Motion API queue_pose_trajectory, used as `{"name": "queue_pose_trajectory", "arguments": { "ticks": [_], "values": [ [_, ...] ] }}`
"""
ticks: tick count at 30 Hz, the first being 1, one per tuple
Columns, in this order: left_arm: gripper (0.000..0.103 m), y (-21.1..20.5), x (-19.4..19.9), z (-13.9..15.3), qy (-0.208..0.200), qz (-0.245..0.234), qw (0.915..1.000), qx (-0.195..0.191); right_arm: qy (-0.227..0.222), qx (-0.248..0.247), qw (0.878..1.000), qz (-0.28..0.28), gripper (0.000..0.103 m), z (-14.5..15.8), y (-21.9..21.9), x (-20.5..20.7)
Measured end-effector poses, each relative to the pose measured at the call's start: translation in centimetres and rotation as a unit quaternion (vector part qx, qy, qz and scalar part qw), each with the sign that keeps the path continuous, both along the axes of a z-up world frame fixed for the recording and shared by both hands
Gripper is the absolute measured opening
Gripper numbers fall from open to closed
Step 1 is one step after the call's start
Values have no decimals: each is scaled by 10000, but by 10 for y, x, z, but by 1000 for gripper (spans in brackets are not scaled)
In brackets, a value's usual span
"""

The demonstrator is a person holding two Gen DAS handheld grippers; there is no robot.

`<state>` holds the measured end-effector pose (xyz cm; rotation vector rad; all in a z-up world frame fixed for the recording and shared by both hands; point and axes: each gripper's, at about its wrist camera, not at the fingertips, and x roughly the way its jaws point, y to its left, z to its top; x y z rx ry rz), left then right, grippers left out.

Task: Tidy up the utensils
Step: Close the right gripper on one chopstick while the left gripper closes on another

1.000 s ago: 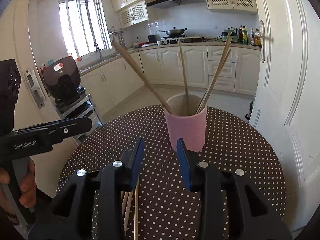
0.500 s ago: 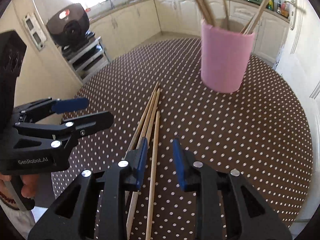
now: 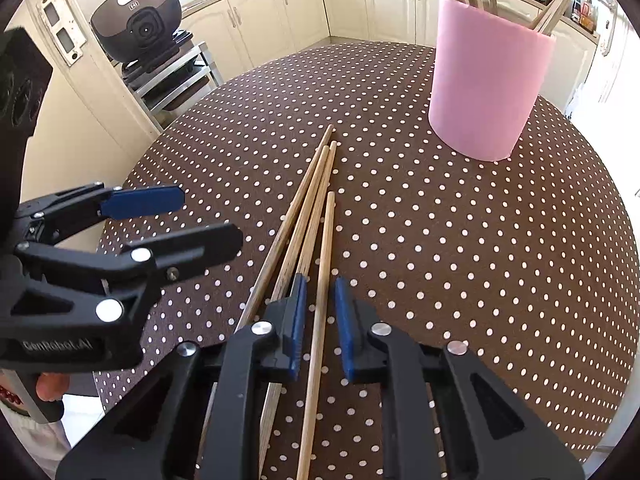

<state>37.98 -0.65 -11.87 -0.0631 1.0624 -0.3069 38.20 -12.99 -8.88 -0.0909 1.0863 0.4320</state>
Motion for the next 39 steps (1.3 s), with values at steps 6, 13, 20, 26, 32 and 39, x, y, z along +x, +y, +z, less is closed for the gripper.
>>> {"name": "queue_pose_trajectory", "arguments": {
  "ticks": [6,13,20,26,32,39],
  "values": [
    [71,-11,8,-7,86,-58,9999,99,14,153,9999,-59,5,1,-16,0],
    [71,-23,17,-16,174,-46,9995,248,14,224,9997,-138,5,1,-29,1],
    [71,-30,27,-21,246,2,9993,272,39,326,9994,-112,5,0,-33,-1],
    [70,-30,28,-24,202,52,9987,470,41,384,9992,-100,5,1,-42,-4],
    [69,-44,37,-28,190,78,9976,669,41,380,9992,-98,5,1,-39,-3],
    [36,-54,57,-26,187,137,9952,948,61,379,9992,-95,5,2,-38,0]
  ]
}}
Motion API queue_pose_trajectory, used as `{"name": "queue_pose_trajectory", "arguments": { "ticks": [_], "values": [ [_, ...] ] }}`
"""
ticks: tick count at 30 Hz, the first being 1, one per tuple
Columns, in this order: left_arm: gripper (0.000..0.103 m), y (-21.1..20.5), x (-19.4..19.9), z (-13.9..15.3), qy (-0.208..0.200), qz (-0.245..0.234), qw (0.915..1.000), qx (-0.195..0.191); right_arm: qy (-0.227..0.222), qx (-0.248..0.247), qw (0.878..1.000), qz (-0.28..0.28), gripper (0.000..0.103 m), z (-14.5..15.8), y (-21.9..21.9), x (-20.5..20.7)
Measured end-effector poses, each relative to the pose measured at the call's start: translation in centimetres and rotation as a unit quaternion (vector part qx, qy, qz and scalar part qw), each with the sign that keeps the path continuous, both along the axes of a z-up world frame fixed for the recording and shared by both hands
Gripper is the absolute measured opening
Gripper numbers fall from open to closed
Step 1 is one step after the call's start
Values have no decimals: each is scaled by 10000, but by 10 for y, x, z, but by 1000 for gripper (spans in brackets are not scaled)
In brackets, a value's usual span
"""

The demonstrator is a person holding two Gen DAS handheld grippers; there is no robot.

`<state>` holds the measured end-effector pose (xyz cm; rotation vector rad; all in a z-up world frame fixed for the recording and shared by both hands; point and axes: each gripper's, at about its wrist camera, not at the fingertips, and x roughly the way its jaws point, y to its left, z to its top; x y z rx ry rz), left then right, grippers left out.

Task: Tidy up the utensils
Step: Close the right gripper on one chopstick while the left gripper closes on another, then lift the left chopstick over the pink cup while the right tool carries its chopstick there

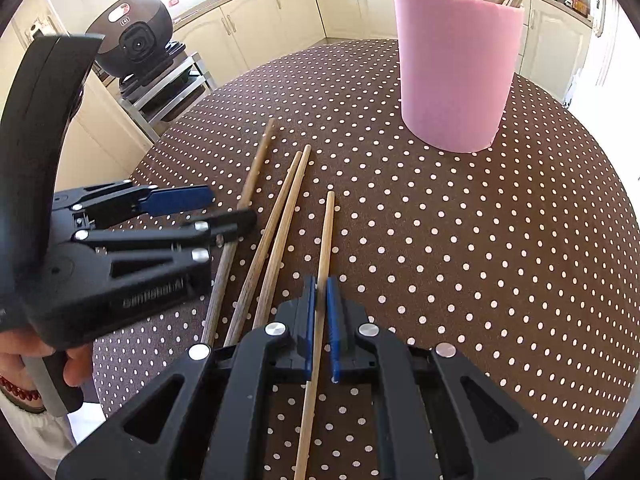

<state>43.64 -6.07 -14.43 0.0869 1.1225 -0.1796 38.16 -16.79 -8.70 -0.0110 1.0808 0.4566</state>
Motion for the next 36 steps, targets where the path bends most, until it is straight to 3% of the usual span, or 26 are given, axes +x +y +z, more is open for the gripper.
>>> {"name": "queue_pose_trajectory", "arguments": {
  "ticks": [2,5,9,16,23,30,36],
  "values": [
    [32,-1,6,0,23,-9,10000,-2,25,-6,10000,8,5,0,1,2],
    [15,0,13,1,1,-14,10000,-36,48,-51,10000,42,5,1,2,4],
    [7,9,7,3,-126,31,9997,-226,13,-52,10000,26,5,3,4,4],
    [6,17,-11,11,-284,43,9984,-486,-121,-67,9999,-25,4,11,7,-4],
    [6,16,-36,54,-846,-56,9943,-649,-475,224,9985,-135,4,39,-3,-14],
    [6,10,-62,101,-1512,-204,9851,-800,-956,619,9932,-247,4,77,-21,-28],
    [6,4,-80,125,-1885,-325,9771,-932,-1467,741,9859,-329,4,112,-31,-41]
  ]
}}
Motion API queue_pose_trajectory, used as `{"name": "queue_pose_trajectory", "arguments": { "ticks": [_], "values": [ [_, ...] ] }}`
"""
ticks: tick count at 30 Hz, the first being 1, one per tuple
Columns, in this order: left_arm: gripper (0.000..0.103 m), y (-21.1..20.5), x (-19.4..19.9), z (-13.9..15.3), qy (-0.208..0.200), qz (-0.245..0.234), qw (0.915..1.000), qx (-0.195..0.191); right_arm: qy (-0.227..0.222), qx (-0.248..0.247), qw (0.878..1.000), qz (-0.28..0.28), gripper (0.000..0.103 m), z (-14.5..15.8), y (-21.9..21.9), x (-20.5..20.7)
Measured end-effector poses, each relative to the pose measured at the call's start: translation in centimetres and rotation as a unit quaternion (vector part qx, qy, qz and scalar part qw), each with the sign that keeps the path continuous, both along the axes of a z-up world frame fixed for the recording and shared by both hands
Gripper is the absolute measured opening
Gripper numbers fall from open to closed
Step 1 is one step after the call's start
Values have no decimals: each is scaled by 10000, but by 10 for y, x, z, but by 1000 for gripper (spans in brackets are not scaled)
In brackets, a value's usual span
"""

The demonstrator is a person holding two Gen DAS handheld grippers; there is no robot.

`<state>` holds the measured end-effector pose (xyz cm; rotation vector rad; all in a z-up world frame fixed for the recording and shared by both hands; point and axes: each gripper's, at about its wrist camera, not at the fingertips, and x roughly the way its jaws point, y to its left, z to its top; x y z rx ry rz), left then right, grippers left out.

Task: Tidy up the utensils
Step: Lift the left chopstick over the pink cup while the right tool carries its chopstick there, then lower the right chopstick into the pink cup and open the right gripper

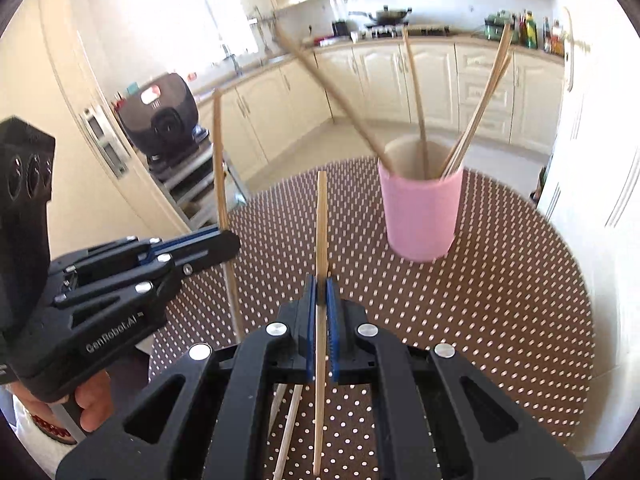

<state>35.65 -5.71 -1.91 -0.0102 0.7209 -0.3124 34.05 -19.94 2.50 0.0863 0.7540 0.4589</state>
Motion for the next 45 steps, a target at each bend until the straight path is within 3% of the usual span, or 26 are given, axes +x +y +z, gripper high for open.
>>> {"name": "queue_pose_trajectory", "arguments": {
  "ticks": [9,23,27,35,41,45],
  "values": [
    [6,-10,-15,27,-407,-120,9989,-189,-675,-169,9972,-261,4,28,-11,-14],
    [6,-17,-10,53,-805,-145,9959,-388,-1075,-61,9921,-640,4,49,-39,-10],
    [6,-14,-6,60,-911,-115,9946,-487,-1509,109,9844,-901,4,65,-48,-10],
    [6,-14,5,68,-1094,5,9927,-499,-2602,61,9559,-1358,4,95,-46,1],
    [6,-12,15,70,-1195,78,9916,-483,-2894,150,9465,-1422,4,84,-43,23],
    [6,-2,24,70,-1242,179,9907,-525,-2885,5,9475,-1377,4,75,-40,35]
  ]
}}
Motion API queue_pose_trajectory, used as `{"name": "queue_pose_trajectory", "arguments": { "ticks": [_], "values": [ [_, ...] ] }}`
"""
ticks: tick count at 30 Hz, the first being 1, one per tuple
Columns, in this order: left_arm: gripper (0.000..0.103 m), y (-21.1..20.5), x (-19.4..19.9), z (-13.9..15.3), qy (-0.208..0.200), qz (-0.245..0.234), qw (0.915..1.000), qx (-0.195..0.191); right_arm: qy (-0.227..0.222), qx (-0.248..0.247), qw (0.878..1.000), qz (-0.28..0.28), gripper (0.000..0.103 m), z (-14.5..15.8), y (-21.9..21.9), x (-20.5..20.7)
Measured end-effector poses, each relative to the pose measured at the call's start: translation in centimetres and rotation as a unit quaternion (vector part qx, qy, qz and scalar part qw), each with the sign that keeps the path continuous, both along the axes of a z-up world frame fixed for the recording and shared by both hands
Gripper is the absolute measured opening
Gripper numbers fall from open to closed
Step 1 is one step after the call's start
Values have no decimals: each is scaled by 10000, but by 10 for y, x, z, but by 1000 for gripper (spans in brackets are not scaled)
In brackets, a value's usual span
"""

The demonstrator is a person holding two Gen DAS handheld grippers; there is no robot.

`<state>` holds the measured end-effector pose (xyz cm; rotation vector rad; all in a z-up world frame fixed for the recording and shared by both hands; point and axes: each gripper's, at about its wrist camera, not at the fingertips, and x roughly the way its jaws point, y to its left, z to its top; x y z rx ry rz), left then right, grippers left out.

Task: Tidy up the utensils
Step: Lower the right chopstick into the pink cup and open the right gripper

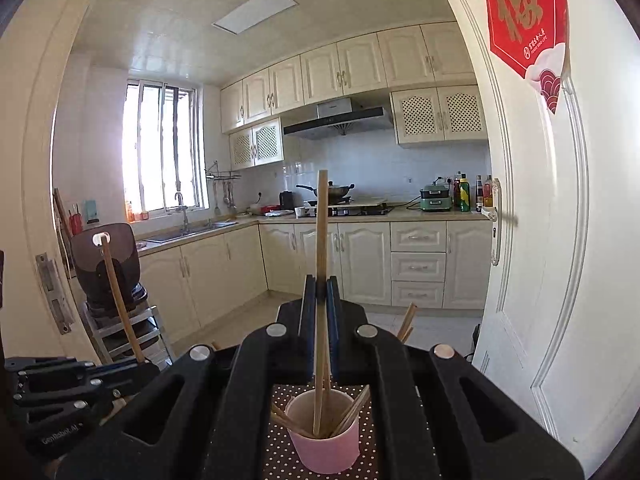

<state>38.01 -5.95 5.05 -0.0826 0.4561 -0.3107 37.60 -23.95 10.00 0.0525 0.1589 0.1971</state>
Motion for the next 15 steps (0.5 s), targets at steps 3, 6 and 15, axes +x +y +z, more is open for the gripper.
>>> {"name": "queue_pose_trajectory", "arguments": {
  "ticks": [3,6,15],
  "values": [
    [6,7,8,-1,-6,85,10000,-8,170,-51,9998,51,4,-12,3,9],
    [6,12,16,-3,12,178,9998,-52,330,-80,9994,85,4,-23,4,14],
    [6,19,43,-12,131,281,9994,-172,759,-165,9967,234,4,-55,5,25]
  ]
}}
